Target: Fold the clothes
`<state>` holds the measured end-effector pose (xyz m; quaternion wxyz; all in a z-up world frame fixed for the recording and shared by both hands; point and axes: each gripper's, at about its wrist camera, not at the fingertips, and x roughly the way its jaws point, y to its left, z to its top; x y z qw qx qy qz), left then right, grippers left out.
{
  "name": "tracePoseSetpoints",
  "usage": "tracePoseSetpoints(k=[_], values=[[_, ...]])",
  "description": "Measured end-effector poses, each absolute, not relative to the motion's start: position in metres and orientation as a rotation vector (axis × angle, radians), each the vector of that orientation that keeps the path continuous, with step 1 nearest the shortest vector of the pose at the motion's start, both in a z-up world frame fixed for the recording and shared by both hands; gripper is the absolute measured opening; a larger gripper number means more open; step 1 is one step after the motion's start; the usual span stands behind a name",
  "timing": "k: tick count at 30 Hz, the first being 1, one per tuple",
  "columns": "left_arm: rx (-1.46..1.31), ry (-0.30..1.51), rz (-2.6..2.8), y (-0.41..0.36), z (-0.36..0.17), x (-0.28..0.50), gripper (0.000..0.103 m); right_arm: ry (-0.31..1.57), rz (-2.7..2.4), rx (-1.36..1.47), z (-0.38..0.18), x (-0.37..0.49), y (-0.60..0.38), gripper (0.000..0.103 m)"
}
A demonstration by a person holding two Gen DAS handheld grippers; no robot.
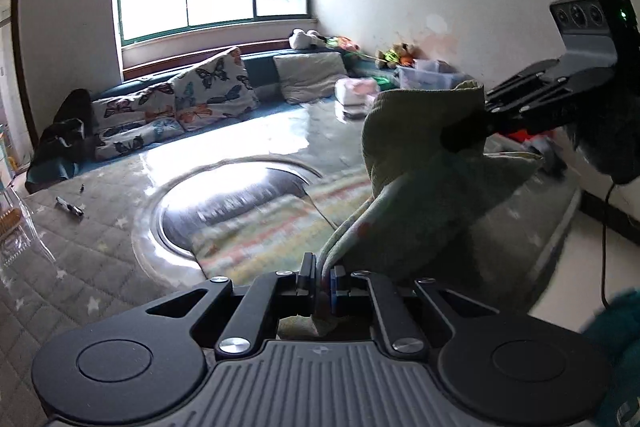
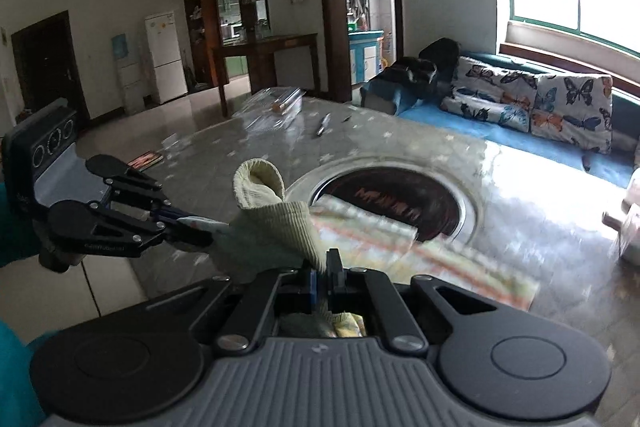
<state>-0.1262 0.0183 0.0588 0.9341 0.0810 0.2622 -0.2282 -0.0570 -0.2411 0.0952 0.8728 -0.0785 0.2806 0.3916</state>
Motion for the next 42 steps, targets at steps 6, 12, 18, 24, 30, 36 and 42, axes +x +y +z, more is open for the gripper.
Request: tracePoseSetpoints(k=[6, 12, 18, 24, 30, 36, 42], values=[[0.112, 0.579, -0.428, 0.032, 0.063, -0.057, 0.007, 0.606, 0.785, -0.184, 0.096, 0.012, -0.22, 0.004], [0.055, 0.693, -0.383, 0.046, 0.041, 0.016, 0.007, 0.673, 0.744, -0.201, 0.07, 0.077, -0.196, 0.004], [-0.016, 0.79, -0.339, 0.056, 0.01, 0.06, 0.008, 0.747, 0.681, -0.158, 0.026, 0.125, -0.182, 0.006], [-0.052, 0.845, -0.303, 0.061, -0.005, 0.071, 0.015, 0.733, 0.606, -0.125, 0.01, 0.136, -0.192, 0.018], [-0.055, 0.849, -0.274, 0.065, -0.004, 0.075, 0.026, 0.77, 0.594, -0.153, 0.006, 0.113, -0.219, 0.018], [-0.081, 0.859, -0.229, 0.069, -0.005, 0.081, 0.037, 0.841, 0.537, -0.127, -0.026, 0.094, -0.247, 0.014], [-0.123, 0.867, -0.137, 0.083, 0.001, 0.087, 0.047, 0.816, 0.513, -0.098, -0.016, 0.088, -0.263, 0.012]])
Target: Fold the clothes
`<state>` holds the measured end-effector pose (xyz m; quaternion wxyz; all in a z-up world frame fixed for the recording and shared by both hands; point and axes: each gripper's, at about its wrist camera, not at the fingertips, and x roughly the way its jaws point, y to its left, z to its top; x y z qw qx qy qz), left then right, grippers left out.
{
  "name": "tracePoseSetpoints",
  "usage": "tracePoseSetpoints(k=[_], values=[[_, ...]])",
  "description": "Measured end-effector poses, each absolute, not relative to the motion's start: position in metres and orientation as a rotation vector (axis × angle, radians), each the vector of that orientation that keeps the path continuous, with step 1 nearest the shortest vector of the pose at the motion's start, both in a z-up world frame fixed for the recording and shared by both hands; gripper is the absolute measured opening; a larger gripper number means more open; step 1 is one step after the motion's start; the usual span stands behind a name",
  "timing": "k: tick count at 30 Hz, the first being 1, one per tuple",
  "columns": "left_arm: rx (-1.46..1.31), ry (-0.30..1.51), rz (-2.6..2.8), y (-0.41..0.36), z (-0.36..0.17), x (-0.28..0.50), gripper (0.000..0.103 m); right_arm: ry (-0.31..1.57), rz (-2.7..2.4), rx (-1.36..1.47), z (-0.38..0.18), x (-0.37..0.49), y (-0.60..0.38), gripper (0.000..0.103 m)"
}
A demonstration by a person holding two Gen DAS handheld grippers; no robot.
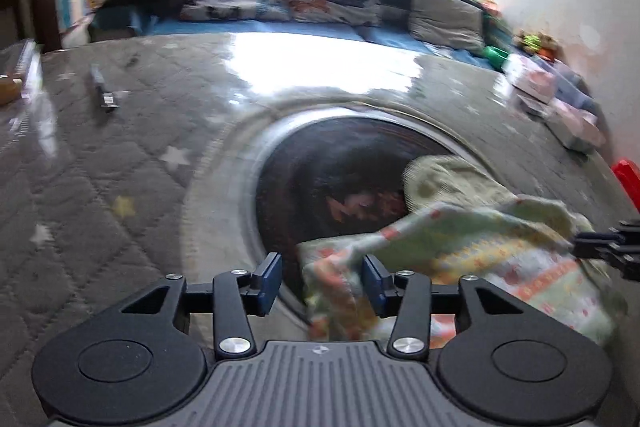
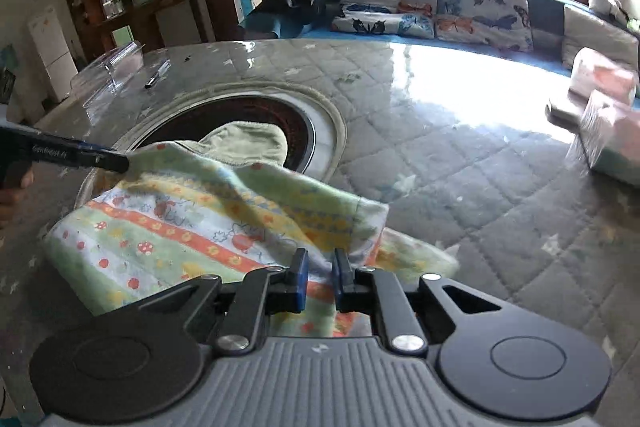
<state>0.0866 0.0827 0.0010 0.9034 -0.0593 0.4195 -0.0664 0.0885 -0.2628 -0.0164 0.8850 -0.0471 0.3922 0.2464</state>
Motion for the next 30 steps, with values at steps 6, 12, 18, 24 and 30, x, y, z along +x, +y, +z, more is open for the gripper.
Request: tracePoseSetpoints(k=[6, 12, 18, 24, 30], values=[[-0.203, 0.84, -0.072, 0.101, 0.012, 0.085, 0.047, 0.767, 0.558, -0.058, -0.003, 0.102, -0.245, 0.014], [-0.238, 0.816, -0.213, 0.069, 0.023, 0.077, 0.048, 0.796, 0.594, -0.06, -0.017, 0.123, -0.213, 0.014], [-0.263, 0.837, -0.32, 0.032, 0.011, 0.096, 0.047, 0.838, 0.543, -0.049, -0.033, 0.143, -0.206, 0.014], [-0.28, 0.875, -0.28, 0.027, -0.01, 0.117, 0.047, 0.806, 0.543, -0.074, -0.023, 0.138, -0.206, 0.016], [-0.297, 0.872, -0.255, 0.032, -0.012, 0.12, 0.047, 0.807, 0.644, -0.118, -0.015, 0.114, -0.192, 0.018]])
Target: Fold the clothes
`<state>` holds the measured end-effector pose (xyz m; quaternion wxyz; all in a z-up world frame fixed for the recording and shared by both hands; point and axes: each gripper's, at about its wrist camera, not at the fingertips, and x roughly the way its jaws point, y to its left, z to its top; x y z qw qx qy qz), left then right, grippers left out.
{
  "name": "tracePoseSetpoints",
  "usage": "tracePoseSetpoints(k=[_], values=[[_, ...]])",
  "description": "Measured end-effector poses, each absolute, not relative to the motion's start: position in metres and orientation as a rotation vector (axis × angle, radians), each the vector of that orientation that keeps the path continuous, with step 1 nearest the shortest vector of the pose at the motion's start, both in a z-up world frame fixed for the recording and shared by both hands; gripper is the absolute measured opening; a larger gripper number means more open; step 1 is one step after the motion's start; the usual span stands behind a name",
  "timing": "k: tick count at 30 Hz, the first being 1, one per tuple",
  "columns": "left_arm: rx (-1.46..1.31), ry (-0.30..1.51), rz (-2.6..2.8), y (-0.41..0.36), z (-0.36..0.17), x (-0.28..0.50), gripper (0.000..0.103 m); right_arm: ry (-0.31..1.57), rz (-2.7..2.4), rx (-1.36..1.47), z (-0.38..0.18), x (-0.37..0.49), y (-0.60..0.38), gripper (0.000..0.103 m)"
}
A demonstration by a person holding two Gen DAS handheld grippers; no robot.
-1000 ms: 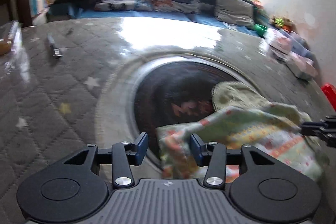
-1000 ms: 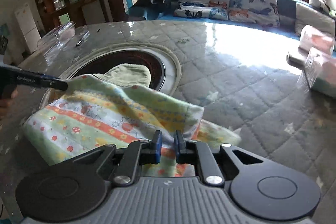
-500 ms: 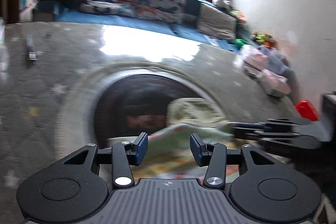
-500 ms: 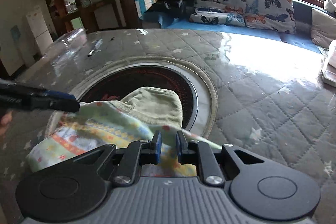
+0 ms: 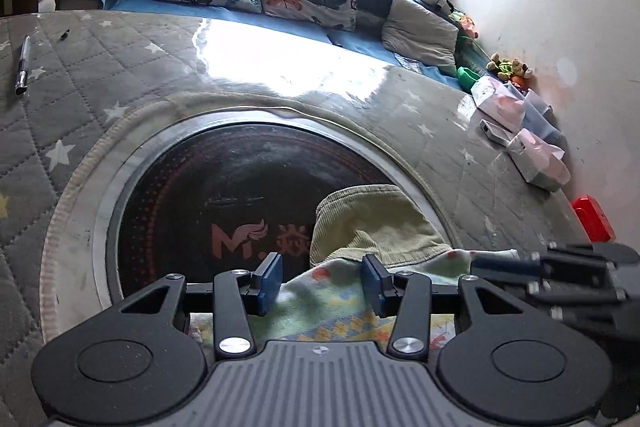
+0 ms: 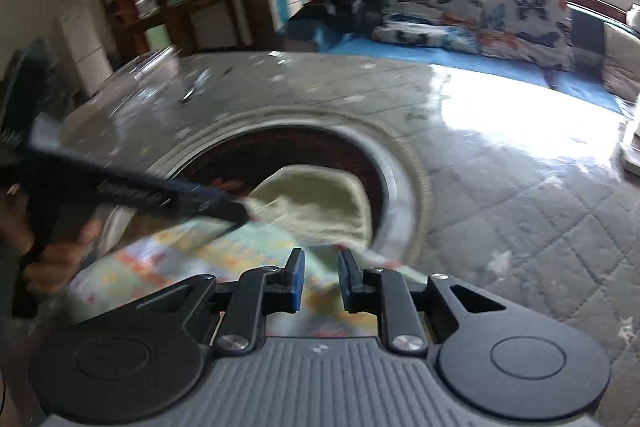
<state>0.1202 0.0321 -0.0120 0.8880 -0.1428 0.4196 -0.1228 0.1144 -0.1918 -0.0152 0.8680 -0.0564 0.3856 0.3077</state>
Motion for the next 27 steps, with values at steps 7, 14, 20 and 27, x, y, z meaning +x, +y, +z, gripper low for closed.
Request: tracePoseSetpoints(k=[7, 14, 20, 27], values=[[-0.219, 0.807, -0.315, 0.019, 0.011, 0.077, 0.047, 0.787, 0.713, -0.2, -0.009, 0.079, -0.18, 0.018], [-0.173, 0.793, -0.39, 0.002, 0.009, 0.022, 0.046, 0.771, 0.777, -0.264, -0.012, 0.039, -0.17, 0.018], [-0.166, 0.766, -0.389, -0.002, 0.001, -0.007, 0.046, 0.739, 0.792, -0.298, -0.014, 0.011, -0.168, 0.018], [-0.178, 0.74, -0.374, 0.001, -0.003, -0.021, 0.047, 0.746, 0.731, -0.241, -0.019, 0.004, -0.193, 0.019]])
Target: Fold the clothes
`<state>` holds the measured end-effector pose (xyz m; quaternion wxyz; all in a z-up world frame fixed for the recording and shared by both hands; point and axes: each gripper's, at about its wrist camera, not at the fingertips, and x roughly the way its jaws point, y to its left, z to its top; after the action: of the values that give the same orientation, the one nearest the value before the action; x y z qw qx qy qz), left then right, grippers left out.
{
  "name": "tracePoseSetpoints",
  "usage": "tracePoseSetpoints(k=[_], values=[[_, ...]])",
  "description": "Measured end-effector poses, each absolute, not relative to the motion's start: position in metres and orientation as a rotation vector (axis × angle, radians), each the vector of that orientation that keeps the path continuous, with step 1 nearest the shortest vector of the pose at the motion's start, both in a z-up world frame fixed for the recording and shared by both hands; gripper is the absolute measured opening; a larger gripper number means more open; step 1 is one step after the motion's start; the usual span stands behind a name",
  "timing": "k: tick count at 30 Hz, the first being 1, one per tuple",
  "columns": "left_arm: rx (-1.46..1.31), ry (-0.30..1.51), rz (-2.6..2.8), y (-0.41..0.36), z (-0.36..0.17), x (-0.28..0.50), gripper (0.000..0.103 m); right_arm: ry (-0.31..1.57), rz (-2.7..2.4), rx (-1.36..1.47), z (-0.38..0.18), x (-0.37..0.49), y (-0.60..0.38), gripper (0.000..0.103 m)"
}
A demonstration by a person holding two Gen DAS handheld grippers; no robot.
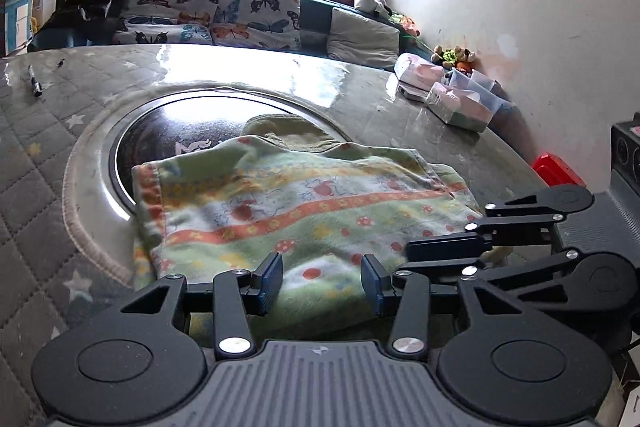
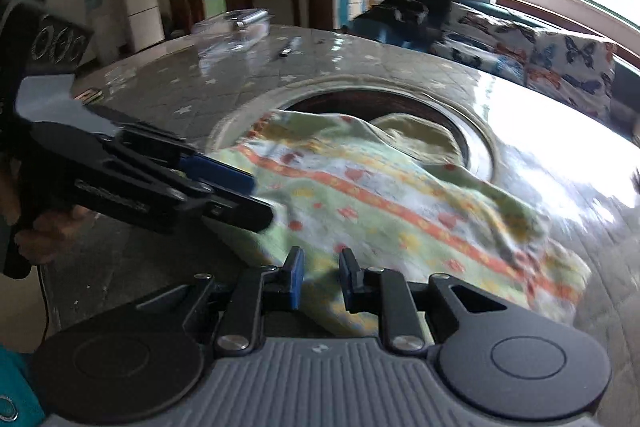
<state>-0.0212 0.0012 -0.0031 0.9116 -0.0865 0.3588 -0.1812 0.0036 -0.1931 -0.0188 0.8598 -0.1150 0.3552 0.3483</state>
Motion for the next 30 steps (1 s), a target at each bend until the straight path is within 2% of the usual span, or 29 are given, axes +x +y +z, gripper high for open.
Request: tracePoseSetpoints(k=[12, 30], values=[[-0.238, 0.732, -0.352, 0.017, -0.005, -0.029, 0.047, 0.797, 0.551, -0.165, -0.026, -0.006, -0.262, 0.019], [-0.27, 0.75, -0.298, 0.039, -0.002, -0.021, 0.048, 0.746, 0.516, -0.125, -0.019, 0.022, -0.261, 0.019]])
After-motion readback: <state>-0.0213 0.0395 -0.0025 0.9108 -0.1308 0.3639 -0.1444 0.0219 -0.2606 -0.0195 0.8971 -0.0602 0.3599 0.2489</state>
